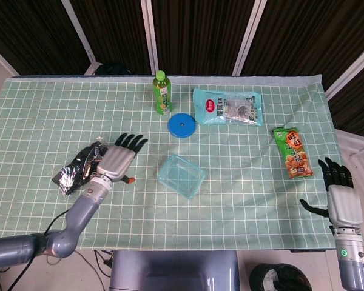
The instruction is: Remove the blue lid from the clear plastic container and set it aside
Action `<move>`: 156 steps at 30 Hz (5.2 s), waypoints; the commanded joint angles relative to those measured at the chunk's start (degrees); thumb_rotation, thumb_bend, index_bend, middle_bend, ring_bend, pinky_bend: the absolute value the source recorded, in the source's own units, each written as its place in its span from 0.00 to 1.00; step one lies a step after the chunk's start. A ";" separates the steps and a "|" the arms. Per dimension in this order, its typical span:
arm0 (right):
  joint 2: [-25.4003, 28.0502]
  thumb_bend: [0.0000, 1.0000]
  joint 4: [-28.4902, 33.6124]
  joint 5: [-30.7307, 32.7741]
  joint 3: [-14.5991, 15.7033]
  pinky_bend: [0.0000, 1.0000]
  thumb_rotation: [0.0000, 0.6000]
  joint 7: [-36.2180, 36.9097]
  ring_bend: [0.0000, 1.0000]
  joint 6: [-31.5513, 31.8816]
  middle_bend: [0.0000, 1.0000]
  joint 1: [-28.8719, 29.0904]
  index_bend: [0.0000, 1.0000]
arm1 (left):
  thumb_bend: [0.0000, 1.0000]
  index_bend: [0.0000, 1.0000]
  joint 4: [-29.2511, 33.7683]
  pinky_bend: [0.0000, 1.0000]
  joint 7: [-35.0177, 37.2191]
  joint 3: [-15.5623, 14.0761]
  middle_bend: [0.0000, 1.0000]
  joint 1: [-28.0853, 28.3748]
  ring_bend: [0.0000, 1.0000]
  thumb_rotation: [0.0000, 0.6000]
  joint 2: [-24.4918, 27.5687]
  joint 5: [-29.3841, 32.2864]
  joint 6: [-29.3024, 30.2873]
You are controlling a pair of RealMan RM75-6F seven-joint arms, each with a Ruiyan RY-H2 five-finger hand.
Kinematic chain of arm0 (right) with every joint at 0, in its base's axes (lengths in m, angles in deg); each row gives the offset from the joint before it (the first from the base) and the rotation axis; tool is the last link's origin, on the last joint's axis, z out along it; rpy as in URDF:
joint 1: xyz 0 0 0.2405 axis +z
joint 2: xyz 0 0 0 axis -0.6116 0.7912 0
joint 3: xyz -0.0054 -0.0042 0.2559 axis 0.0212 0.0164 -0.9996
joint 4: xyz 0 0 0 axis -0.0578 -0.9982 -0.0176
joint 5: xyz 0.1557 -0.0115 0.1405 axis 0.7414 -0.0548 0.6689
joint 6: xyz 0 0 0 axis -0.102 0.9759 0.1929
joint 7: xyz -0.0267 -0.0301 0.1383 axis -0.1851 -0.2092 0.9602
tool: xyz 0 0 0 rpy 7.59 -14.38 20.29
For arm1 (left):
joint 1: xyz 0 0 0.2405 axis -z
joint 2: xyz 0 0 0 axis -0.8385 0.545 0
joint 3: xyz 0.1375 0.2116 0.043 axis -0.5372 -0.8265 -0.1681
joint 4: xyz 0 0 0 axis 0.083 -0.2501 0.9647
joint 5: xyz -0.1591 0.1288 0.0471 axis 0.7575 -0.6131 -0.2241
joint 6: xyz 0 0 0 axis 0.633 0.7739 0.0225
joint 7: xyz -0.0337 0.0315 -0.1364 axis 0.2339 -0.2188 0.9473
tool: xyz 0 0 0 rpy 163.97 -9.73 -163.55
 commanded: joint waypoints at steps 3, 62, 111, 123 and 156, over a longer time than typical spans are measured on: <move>0.02 0.25 0.20 0.98 -0.42 0.00 1.00 0.32 0.00 -0.64 0.00 0.12 0.00 | 0.00 0.00 -2.62 0.01 -4.83 0.36 0.00 7.94 0.00 1.00 -3.72 9.14 -3.90; -6.55 0.25 12.92 -0.71 -3.10 0.00 1.00 -10.27 0.00 -6.92 0.00 9.71 0.00 | 0.16 0.38 -25.18 0.49 29.00 -3.11 0.44 20.69 0.38 1.00 -13.31 -18.45 -21.87; -19.56 0.25 12.48 1.47 4.82 0.00 1.00 -17.21 0.00 -6.11 0.00 8.46 0.00 | 0.16 0.38 -25.14 0.49 28.35 -5.25 0.44 23.63 0.38 1.00 -15.30 -10.40 -22.01; -21.30 0.25 13.27 1.86 4.61 0.00 1.00 -17.53 0.00 -6.37 0.00 8.58 0.00 | 0.16 0.38 -25.61 0.50 27.62 -5.06 0.44 24.25 0.38 1.00 -16.83 -9.20 -20.53; -23.16 0.25 11.29 4.39 2.61 0.00 1.00 -16.90 0.00 -6.54 0.00 8.74 0.00 | 0.20 0.38 -25.52 0.50 26.37 -4.83 0.43 25.33 0.38 1.00 -18.30 -6.00 -20.00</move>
